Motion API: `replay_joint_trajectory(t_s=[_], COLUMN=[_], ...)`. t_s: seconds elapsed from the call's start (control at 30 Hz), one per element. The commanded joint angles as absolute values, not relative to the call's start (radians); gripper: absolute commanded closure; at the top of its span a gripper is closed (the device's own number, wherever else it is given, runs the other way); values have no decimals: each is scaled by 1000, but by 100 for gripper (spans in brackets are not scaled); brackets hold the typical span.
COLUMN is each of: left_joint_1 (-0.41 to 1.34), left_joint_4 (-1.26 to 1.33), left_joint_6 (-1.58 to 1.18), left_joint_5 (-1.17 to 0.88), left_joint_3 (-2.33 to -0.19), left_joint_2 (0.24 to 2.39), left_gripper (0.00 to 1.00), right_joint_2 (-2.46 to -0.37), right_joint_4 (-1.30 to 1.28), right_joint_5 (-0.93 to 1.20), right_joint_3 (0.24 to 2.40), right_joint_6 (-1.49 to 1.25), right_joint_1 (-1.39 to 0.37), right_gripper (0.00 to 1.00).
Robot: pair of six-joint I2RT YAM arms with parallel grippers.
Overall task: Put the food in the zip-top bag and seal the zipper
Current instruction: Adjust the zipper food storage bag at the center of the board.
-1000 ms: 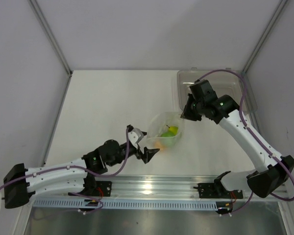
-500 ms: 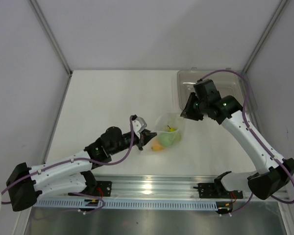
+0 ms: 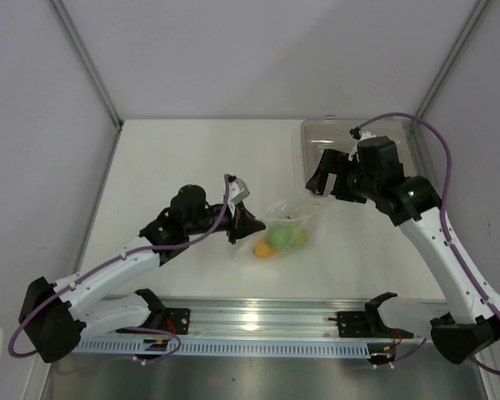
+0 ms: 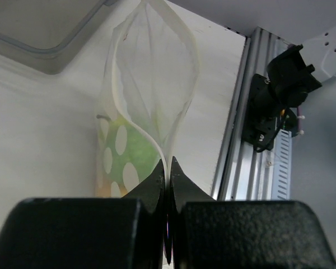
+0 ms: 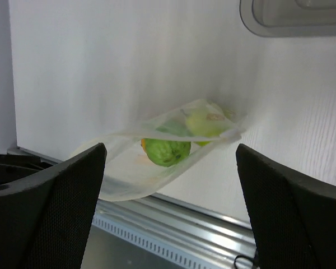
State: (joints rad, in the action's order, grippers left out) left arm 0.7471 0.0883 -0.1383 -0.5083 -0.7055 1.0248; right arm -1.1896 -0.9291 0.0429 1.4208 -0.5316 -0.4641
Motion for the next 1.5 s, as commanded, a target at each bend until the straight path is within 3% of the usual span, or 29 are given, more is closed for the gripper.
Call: replay_joint_trajectory(t_s=[0.0, 0.17, 0.33, 0.43, 0.6, 0.83, 1.13, 1.47], left_joint_1=[715, 591, 491, 462, 453, 379, 314, 293], left_joint_4=[20, 8, 23, 25, 136, 209, 356, 1118], left_joint_6=[-143, -162, -196, -192, -253, -308, -428, -1030], left_joint_5=[-675, -846, -1040, -1141, -1252, -1318, -1408, -1471], left_joint_3=[-804, -842, -882, -925, -917, -907, -916, -810], left_joint_2=[1043, 1074, 1140, 1201, 1239, 1241, 1298, 1405], left_gripper=[99, 99, 99, 99, 99, 99, 99, 99], right_joint_2=[-1085, -936, -885, -848, -833, -836, -790, -841], right_joint_4=[-806, -582, -513, -476, -413, -290, -301, -65], right_joint_5=[96, 248, 322, 346, 397, 509, 446, 557], right_joint_3=[1346, 1102, 999, 947, 891, 772, 744, 618], right_joint_6=[-388, -367, -332, -308, -284, -275, -294, -295], right_joint_1=[-439, -370, -374, -371, -373, -351, -360, -374], right_gripper=[1, 7, 20, 21, 21, 11, 8, 14])
